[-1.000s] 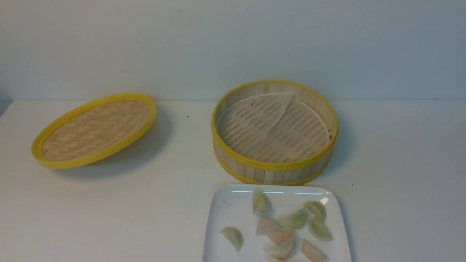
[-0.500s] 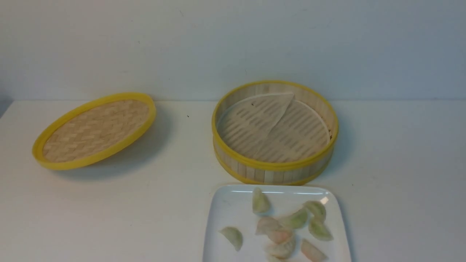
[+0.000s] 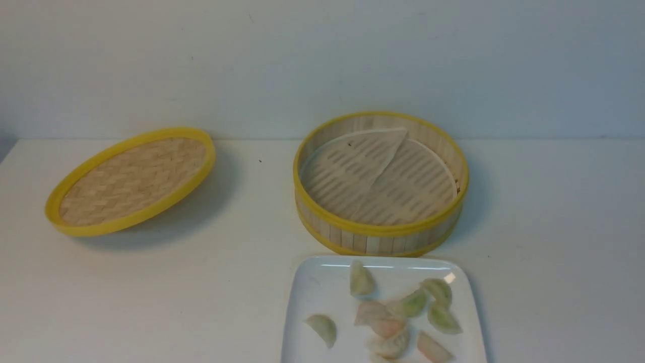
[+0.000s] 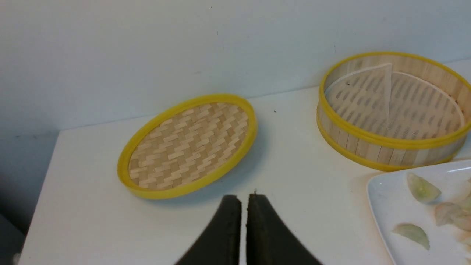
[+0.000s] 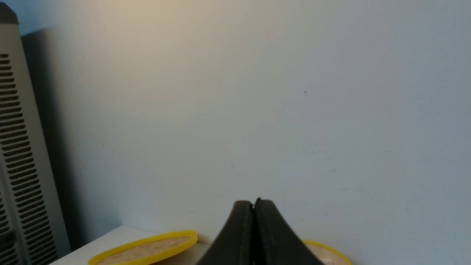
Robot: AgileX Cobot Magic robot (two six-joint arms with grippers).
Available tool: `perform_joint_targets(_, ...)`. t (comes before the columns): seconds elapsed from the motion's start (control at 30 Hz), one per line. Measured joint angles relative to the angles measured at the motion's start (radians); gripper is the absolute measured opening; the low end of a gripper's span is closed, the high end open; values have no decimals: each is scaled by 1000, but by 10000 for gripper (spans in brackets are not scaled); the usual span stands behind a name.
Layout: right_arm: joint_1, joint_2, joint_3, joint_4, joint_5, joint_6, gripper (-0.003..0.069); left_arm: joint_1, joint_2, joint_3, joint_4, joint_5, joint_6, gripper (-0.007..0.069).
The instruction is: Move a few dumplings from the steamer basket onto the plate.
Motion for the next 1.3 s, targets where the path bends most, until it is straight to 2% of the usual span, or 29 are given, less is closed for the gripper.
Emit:
perform_joint_targets(1.0,0,0,2,1,0,-7,-14,0,-16,11,-26,-3,-9,8)
perform_joint_targets(1.17,0,0,2,1,3,-8,-14,1,-27,91,-37,-119,-3,8)
perform_joint_targets(1.3,0,0,2,1,3,-9,-14,56,-107,287,-70,-339,29,8)
